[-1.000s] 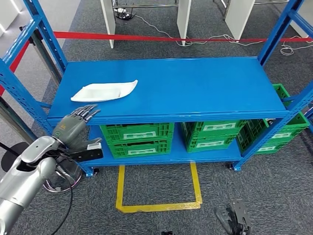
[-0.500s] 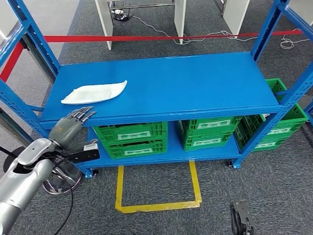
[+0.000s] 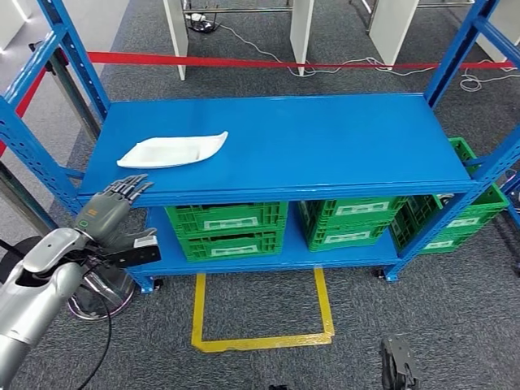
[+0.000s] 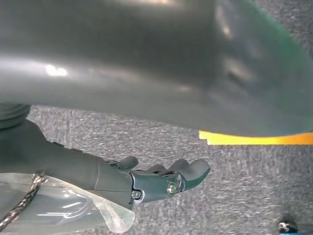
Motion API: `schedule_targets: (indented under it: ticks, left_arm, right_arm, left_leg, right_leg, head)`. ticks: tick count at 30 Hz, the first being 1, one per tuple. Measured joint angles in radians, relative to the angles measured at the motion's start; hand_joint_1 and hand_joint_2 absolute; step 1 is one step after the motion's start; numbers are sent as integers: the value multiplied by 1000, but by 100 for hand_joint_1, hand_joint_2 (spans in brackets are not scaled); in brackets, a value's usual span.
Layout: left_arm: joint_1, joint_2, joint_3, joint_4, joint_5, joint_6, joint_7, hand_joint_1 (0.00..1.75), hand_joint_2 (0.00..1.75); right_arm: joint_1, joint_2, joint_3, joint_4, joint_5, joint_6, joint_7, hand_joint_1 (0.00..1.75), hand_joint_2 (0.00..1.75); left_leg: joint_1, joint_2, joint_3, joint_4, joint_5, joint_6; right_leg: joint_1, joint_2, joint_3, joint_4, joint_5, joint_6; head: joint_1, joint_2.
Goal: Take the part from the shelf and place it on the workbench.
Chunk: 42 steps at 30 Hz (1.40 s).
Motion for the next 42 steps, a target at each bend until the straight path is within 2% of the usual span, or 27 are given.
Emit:
schedule_targets:
  ticks: [1, 2, 3, 5, 7, 9, 11, 12, 14, 15, 16, 17, 19, 20, 21, 25, 27, 28, 30, 31, 32, 33, 35, 36, 38, 41, 42]
  left_arm:
    - [2, 0, 0, 0, -1, -1, 1, 0, 0]
    - [3, 0, 0, 0, -2, -1, 2, 0, 0]
    - [3, 0, 1, -1, -3, -2, 3, 0, 0]
    - [3, 1, 2, -3, -3, -2, 3, 0, 0]
    - [4, 3, 5, -5, -4, -3, 3, 0, 0]
    - [5, 5, 7, -8, -5, -4, 3, 0, 0]
    - [3, 6, 8, -12, -7, -4, 3, 0, 0]
    - [2, 7, 8, -14, -8, -4, 4, 0, 0]
    - [5, 8, 9, -15, -10, -5, 4, 0, 0]
    - [8, 8, 9, -15, -10, -5, 5, 0, 0]
    - [12, 8, 9, -15, -11, -5, 5, 0, 0]
    - [14, 9, 9, -15, -11, -5, 6, 0, 0]
    - [15, 10, 10, -17, -12, -3, 8, 0, 0]
    - [14, 12, 10, -19, -12, -2, 9, 0, 0]
    - [14, 13, 12, -21, -12, -2, 10, 0, 0]
    - [14, 15, 17, -27, -14, 0, 12, 0, 0]
    - [13, 16, 19, -32, -15, 1, 12, 0, 0]
    - [13, 15, 19, -35, -15, 1, 12, 0, 0]
    - [15, 14, 19, -36, -15, 1, 13, 0, 0]
    - [18, 14, 19, -37, -16, 1, 14, 0, 0]
    - [21, 14, 19, -37, -17, 1, 15, 0, 0]
    - [23, 14, 19, -37, -19, 1, 17, 0, 0]
    - [23, 13, 19, -40, -20, 1, 19, 0, 0]
    - [23, 14, 20, -41, -20, 0, 20, 0, 0]
    - [23, 15, 22, -44, -20, -1, 20, 0, 0]
    - [24, 16, 25, -48, -20, -2, 20, 0, 0]
    - [23, 16, 26, -50, -21, -2, 20, 0, 0]
  right_arm:
    - [2, 0, 0, 0, 0, 0, 1, 0, 0]
    - [4, -1, 0, 0, 0, 0, 1, 0, 0]
    - [5, -2, -1, 0, 0, 0, 2, 0, 0]
    - [3, -4, -2, 1, 0, -1, 3, 0, 0]
    - [4, -5, -3, 1, 0, -1, 4, 0, 0]
    - [7, -6, -4, 1, 0, -1, 5, 0, 0]
    - [7, -6, -4, 1, 0, -1, 5, 0, 0]
    - [6, -6, -4, 1, 0, -1, 5, 0, 0]
    - [6, -6, -4, 1, 0, 0, 5, 0, 0]
    - [6, -6, -4, 1, 0, 0, 5, 0, 0]
    - [7, -6, -4, 1, 1, 0, 5, 0, 0]
    - [7, -6, -4, 1, 1, 1, 5, 0, 0]
    - [7, -6, -4, 1, 2, 1, 5, 0, 0]
    - [6, -5, -4, 2, 2, 1, 4, 0, 0]
    - [6, -5, -4, 2, 2, 1, 4, 0, 0]
    - [5, -4, -4, 3, 3, 2, 5, 0, 0]
    - [4, -3, -4, 3, 3, 2, 4, 0, 0]
    - [3, -3, -4, 3, 3, 2, 4, 0, 0]
    - [5, -3, -4, 3, 3, 2, 5, 0, 0]
    - [7, -3, -4, 3, 3, 2, 5, 0, 0]
    - [9, -3, -4, 3, 3, 2, 5, 0, 0]
    - [10, -3, -4, 4, 3, 2, 5, 0, 0]
    - [11, -3, -5, 4, 3, 2, 6, 0, 0]
    - [10, -3, -5, 4, 4, 3, 6, 0, 0]
    - [11, -3, -5, 4, 4, 3, 8, 0, 0]
    - [14, -2, -5, 5, 6, 3, 10, 0, 0]
    - [15, -2, -5, 5, 6, 3, 9, 0, 0]
  left_leg:
    - [0, 0, 1, 0, -1, 0]
    - [0, 0, 3, 1, -2, -1]
    - [0, -1, 5, 2, -5, -3]
    - [-3, -1, 7, 7, -12, -11]
    - [-7, -1, 5, 10, -16, -20]
    - [-6, -1, 6, 10, -20, -28]
    - [-4, -1, -6, 43, -42, -39]
    - [-3, -1, -27, 88, -64, -45]
    - [0, -1, -93, 219, -115, -53]
    - [1, -1, -124, 272, -127, -55]
    - [2, -1, -142, 295, -122, -55]
    - [2, -1, -142, 280, -96, -53]
    - [1, -2, -101, 163, -11, -43]
    - [-1, -2, -76, 104, 20, -37]
    - [-4, -2, -56, 58, 37, -31]
    - [-6, -4, -35, 10, 25, -16]
    - [0, -4, -21, -5, 25, -8]
    - [1, -4, -16, -8, 23, -4]
    - [1, -4, -10, -8, 17, 1]
    - [1, -4, -7, -8, 14, 2]
    - [2, -4, -2, -8, 9, 1]
    - [2, -4, 4, -7, 5, -1]
    - [3, -5, 17, -4, -9, -8]
    - [1, -6, 20, 1, -15, -14]
    - [-3, -7, 20, 6, -23, -23]
    - [-2, -6, 21, 12, -34, -35]
    - [-1, -5, 13, 33, -47, -40]
  right_leg:
    - [0, 0, -3, 0, 13, 0]
    - [0, -1, 15, -39, 43, -1]
    - [0, -2, 48, -109, 81, -2]
    - [1, -4, 115, -237, 124, -8]
    - [4, -4, 141, -278, 121, -17]
    - [3, -2, 144, -281, 119, -28]
    - [-1, -2, 149, -283, 117, -39]
    - [-3, -2, 154, -284, 115, -45]
    - [-3, -2, 160, -284, 109, -52]
    - [-3, -1, 164, -284, 105, -54]
    - [-2, 0, 168, -284, 102, -54]
    - [-2, 1, 173, -284, 98, -53]
    - [-1, 4, 187, -284, 89, -50]
    - [0, 5, 193, -284, 85, -47]
    - [1, 5, 195, -285, 81, -43]
    - [1, 3, 194, -291, 75, -21]
    - [2, 2, 175, -252, 51, -12]
    - [1, 1, 147, -201, 29, -9]
    - [0, 0, 67, -64, -16, -3]
    - [-1, 0, 34, -19, -20, -1]
    - [-2, 0, 17, -7, -6, 1]
    - [-3, -1, 21, -37, 28, 2]
    - [-6, -3, 71, -166, 110, 3]
    - [-6, -4, 99, -225, 132, 1]
    - [-4, -2, 128, -275, 135, -9]
    - [-4, 0, 136, -278, 126, -29]
    - [-6, 0, 140, -279, 124, -35]
  head:
    - [0, 0]
    - [0, 0]
    - [0, 0]
    - [0, 0]
    - [-1, 0]
    - [-1, 0]
    - [-3, 0]
    - [-4, 0]
    - [-6, 0]
    - [-6, 0]
    - [-6, 0]
    - [-6, 0]
    - [-6, 0]
    - [-5, 0]
    - [-5, 0]
    - [-4, 0]
    - [-2, 0]
    - [-1, 0]
    - [0, 0]
    - [0, 0]
    - [0, 0]
    - [0, 0]
    - [0, 0]
    - [0, 0]
    - [0, 0]
    - [-2, 0]
    - [-3, 0]
